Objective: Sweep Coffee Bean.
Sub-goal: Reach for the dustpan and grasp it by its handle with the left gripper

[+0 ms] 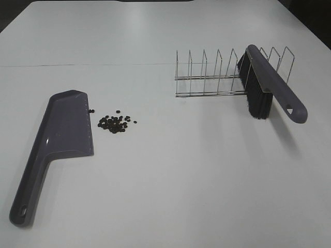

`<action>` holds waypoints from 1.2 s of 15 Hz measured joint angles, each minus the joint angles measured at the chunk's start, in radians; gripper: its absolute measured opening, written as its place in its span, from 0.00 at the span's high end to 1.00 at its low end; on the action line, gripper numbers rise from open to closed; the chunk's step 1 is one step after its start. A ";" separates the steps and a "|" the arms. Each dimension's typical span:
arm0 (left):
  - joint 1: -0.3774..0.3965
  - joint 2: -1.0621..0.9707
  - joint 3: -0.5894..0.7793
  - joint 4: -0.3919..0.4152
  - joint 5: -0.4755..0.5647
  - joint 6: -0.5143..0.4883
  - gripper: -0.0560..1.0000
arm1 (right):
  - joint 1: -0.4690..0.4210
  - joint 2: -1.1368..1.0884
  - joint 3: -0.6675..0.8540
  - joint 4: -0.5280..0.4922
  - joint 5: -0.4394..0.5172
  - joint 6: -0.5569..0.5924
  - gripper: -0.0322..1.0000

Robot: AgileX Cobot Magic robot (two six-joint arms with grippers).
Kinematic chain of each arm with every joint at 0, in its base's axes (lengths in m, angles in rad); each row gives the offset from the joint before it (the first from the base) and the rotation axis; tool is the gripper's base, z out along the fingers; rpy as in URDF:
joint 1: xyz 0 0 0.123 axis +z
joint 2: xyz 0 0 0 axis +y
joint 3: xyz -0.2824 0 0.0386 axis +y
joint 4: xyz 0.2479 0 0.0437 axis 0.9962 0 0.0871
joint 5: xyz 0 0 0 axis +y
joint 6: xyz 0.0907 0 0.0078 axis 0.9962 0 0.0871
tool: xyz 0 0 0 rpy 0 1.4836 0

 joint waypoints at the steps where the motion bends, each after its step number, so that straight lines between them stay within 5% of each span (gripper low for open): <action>1: 0.000 0.000 0.000 0.000 0.000 0.000 0.09 | 0.000 0.000 0.000 0.008 0.000 0.000 0.07; 11: 0.000 0.170 0.000 0.000 0.000 0.000 0.09 | 0.000 0.000 0.000 0.014 0.000 0.000 0.07; 18: 0.000 0.678 0.001 0.000 -0.005 0.000 0.09 | 0.000 0.000 0.000 0.014 0.000 0.000 0.07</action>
